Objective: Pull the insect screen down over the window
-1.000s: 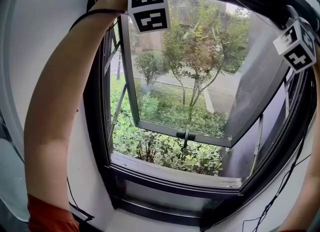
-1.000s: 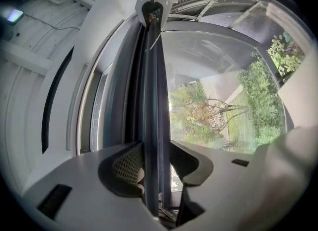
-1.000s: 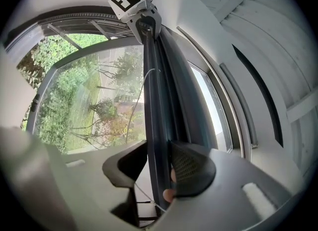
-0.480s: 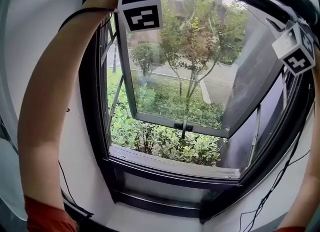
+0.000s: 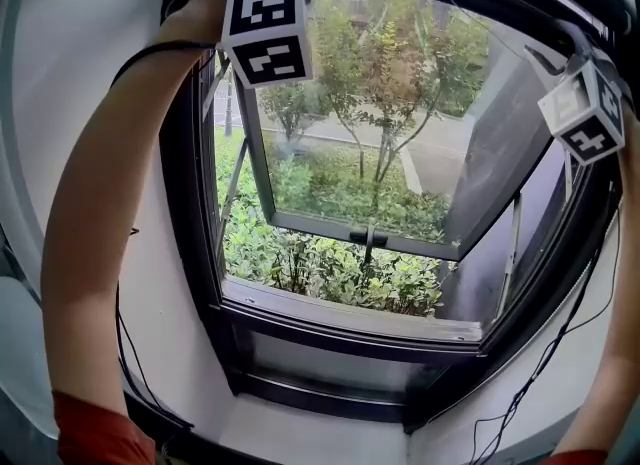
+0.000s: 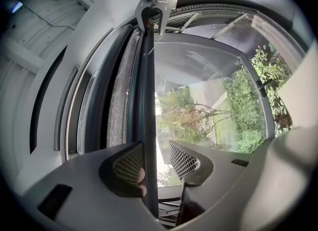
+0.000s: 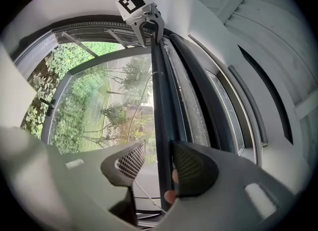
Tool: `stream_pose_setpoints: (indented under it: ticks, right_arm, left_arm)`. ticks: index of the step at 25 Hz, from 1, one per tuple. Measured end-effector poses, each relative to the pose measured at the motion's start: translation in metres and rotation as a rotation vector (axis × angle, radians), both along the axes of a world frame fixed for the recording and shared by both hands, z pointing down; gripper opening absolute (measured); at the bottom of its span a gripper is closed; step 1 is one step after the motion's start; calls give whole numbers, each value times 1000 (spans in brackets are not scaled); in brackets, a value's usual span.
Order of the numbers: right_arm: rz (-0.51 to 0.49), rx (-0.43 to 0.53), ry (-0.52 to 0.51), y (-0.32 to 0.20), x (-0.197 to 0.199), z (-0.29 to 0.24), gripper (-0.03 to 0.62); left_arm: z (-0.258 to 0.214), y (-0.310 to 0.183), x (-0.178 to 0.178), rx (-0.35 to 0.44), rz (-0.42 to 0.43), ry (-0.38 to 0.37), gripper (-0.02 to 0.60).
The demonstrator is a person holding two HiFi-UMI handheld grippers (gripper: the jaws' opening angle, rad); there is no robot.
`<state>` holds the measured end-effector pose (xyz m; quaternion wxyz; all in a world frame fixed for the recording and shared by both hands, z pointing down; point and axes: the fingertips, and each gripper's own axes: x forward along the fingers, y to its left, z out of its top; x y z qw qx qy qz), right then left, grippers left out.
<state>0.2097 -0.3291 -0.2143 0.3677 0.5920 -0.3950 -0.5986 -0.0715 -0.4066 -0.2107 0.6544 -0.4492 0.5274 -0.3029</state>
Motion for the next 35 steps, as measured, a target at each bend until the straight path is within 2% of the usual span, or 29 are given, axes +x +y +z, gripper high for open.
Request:
stream_pose_setpoints:
  ticks: [22,35]
  right_arm:
    - [-11,-185,12,1,0,91,183]
    - [-63,-297,-33,6,-1,140,183]
  left_arm:
    - [87,4,-3,-95,41,-28,166]
    - [136,7,-2,-152,65,-64,170]
